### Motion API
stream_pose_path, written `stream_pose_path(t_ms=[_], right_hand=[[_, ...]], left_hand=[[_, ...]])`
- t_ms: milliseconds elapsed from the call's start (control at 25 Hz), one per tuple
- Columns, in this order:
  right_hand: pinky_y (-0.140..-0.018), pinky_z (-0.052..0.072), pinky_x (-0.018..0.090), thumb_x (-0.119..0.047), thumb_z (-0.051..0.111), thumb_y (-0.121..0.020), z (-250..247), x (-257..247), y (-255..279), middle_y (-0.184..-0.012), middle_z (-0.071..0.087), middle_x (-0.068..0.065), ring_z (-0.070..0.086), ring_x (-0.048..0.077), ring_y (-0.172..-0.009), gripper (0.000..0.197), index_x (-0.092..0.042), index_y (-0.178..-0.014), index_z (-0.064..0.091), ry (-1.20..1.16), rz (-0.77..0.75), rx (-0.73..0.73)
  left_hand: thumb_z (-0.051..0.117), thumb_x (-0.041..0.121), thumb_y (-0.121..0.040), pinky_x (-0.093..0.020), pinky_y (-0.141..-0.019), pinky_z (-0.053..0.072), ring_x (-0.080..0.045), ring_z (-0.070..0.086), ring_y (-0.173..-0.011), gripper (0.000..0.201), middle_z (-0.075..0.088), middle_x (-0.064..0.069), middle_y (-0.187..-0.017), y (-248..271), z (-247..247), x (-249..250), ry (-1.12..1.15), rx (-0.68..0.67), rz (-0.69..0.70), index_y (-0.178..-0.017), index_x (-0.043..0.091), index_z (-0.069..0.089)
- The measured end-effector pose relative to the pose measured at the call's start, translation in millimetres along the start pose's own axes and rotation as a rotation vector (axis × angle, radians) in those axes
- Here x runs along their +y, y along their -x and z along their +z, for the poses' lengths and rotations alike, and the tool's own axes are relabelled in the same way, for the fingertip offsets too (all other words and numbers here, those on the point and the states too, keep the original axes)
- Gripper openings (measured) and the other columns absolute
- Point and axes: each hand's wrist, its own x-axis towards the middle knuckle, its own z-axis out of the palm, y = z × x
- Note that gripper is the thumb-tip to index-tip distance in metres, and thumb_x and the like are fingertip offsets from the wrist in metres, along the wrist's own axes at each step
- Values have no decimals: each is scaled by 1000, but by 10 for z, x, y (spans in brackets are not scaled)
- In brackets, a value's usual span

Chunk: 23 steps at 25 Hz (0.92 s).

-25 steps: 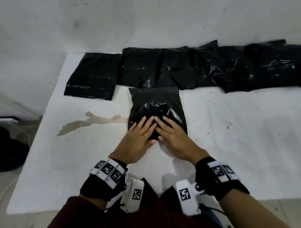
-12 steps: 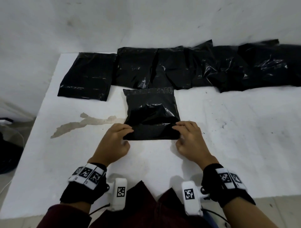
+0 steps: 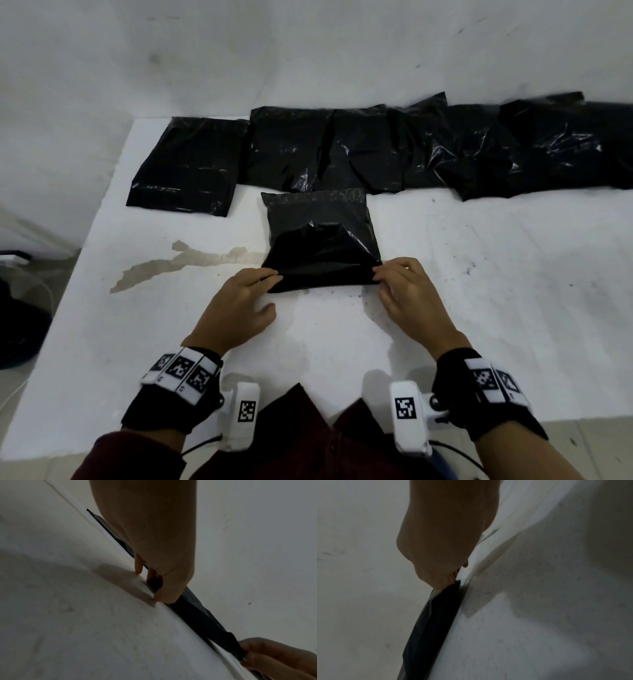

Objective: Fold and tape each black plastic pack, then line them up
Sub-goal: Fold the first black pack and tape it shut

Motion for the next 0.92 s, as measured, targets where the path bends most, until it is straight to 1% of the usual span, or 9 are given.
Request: stream_pose_path(t_ms=[160,240,320,440,480,640,760,800,920], right_hand=[[-76,47,33,-21,47,-70,-32,-36,-12,-86,65,5,48,22,-95,24,-6,-81,63,47,-35,-57],[-76,48,34,-26,52,-68,2,-73,-14,-90,64,4,50,27,-97,28,-7,-85,64,98,-48,-57],[-77,48,36,-22,52,-70,56,-112,-24,-93,64,6,49,28,-99,27,-6,-88,65,146,-50,-21],[-72,51,40,-5,57,-70,112,-145,-63,-89,65,10,45,27,-99,15,-2,-81,67,213,-48,43],[-71,52,40,-4,56,-71,111,-146,-68,-87,66,10,45,27,-99,13,-2,-78,67,217,-51,60],[-74,52,37,-14,44,-78,66,-130,-48,-90,67,6,45,23,-100,24,-4,-79,66,130,-72,13],[-69,52,37,-14,48,-75,29,-96,-26,-90,68,2,44,19,-95,19,-8,-80,65,138,-56,-25],[-68,51,38,-8,56,-71,30,-71,-28,-89,69,2,43,19,-93,13,-9,-80,65,155,-54,-30],[-66,49,37,10,74,-53,53,-34,-51,-87,69,2,41,19,-89,35,-8,-82,67,196,-38,-45]], left_hand=[[42,21,-79,-30,-75,51,-18,57,-88,38,69,-7,-96,-84,20,71,-50,18,12,-94,4,71],[41,19,-81,-28,-74,46,-21,60,-82,35,69,-8,-90,-115,34,77,-29,41,-10,-90,3,71],[39,18,-84,-27,-78,42,-19,56,-84,36,68,-12,-88,-125,45,92,14,76,-47,-91,-1,69],[36,20,-87,-25,-87,38,-17,51,-92,39,67,-16,-92,-124,33,110,53,139,-65,-97,-4,65],[35,20,-88,-24,-89,37,-17,52,-94,40,66,-16,-95,-118,14,124,65,142,-68,-99,-4,64],[35,25,-90,-22,-89,39,-14,50,-97,39,63,-13,-100,-71,-31,149,108,76,-46,-101,-2,62],[46,38,-84,-24,-86,43,-19,58,-98,45,62,-9,-111,-16,-20,127,80,-58,-83,-111,4,59],[53,32,-84,-27,-86,44,-24,60,-99,42,60,-10,-116,-30,-18,120,59,-69,-102,-115,4,58],[64,1,-79,-34,-91,46,-31,62,-102,41,59,-12,-126,-108,-34,89,23,-48,-121,-120,3,58]])
